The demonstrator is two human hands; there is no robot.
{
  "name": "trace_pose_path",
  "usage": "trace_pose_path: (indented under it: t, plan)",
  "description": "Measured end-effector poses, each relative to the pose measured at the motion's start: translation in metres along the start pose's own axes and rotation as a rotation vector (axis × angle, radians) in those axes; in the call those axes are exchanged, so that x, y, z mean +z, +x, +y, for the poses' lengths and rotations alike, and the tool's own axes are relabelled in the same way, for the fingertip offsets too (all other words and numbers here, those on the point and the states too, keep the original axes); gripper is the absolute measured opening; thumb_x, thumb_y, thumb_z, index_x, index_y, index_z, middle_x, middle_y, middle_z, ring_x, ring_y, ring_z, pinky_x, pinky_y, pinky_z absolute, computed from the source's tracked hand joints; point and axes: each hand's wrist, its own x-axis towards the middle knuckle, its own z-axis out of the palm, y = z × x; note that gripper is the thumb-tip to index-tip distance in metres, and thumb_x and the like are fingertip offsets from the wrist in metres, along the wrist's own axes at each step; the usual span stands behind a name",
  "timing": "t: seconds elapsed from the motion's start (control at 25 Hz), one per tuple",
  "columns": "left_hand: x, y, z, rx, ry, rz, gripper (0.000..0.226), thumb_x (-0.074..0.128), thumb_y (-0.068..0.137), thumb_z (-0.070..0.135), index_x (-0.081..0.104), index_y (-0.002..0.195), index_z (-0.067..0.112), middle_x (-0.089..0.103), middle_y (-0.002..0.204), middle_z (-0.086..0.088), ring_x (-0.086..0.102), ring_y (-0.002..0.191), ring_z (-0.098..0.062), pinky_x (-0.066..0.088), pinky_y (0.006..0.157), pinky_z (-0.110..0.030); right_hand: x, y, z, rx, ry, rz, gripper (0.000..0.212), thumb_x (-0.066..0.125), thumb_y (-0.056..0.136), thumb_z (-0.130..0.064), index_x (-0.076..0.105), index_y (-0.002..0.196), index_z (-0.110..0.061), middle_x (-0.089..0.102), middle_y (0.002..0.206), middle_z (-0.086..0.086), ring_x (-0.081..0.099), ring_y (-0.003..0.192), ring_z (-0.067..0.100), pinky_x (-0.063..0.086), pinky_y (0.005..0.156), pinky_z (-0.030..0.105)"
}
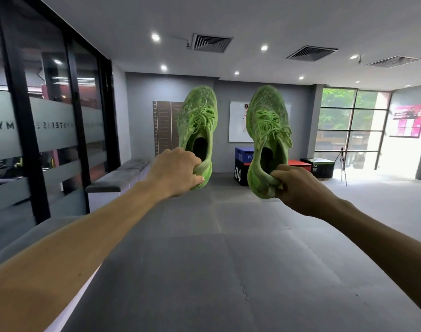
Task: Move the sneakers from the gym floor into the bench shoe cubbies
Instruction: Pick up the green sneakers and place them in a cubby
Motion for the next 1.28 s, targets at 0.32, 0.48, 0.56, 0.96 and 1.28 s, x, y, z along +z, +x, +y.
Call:
trace_pose_path:
  t: [0.32,0.48,0.56,0.96,1.28]
  plan:
    - [0.119,0.116,-0.071,-0.092,0.07,-0.02,0.041,0.066,0.079,0.04,0.04,0.054,0.02,0.04,0.056,0.007,0.043,0.058,-0.02,0.037,0.059,-0.031,0.123,0.142,0.108,-0.06,0.09,0.002,0.02,0.071,0.079,-0.013,0.054,0.072,-0.023,0.045,0.072,-0.013,0.049,0.065,0.022,0.044,0.061,0.037]
    - [0.169,0.15,-0.121,-0.251,0.128,-0.042,0.031,0.065,0.079,0.039,0.052,0.061,0.017,0.038,0.057,0.007,0.046,0.064,-0.024,0.034,0.06,-0.032,0.197,0.234,0.145,-0.206,0.128,-0.012,0.009,0.069,0.076,-0.01,0.061,0.077,-0.013,0.053,0.078,0.0,0.056,0.073,0.035,0.048,0.065,0.044]
    - [0.181,0.161,-0.148,-0.321,0.174,-0.034,0.028,0.066,0.078,0.039,0.056,0.064,0.018,0.039,0.057,0.007,0.047,0.064,-0.024,0.035,0.06,-0.032,0.228,0.28,0.15,-0.299,0.171,-0.011,0.008,0.068,0.074,-0.007,0.062,0.077,-0.011,0.053,0.078,0.003,0.057,0.074,0.037,0.048,0.066,0.046]
    - [0.185,0.118,-0.296,-0.728,0.518,-0.079,0.028,0.07,0.073,0.035,0.052,0.06,0.018,0.039,0.055,0.001,0.046,0.061,-0.031,0.027,0.052,-0.029,0.404,0.459,0.029,-0.787,0.489,-0.014,0.013,0.068,0.078,-0.01,0.057,0.071,-0.009,0.046,0.072,-0.001,0.054,0.068,0.034,0.046,0.061,0.041]
    - [0.161,0.085,-0.392,-0.956,0.689,-0.079,0.032,0.072,0.072,0.036,0.053,0.061,0.012,0.038,0.057,-0.001,0.045,0.06,-0.031,0.029,0.054,-0.03,0.48,0.556,-0.096,-1.074,0.645,0.046,0.018,0.07,0.073,-0.005,0.053,0.069,-0.011,0.047,0.07,0.0,0.053,0.065,0.034,0.045,0.058,0.041]
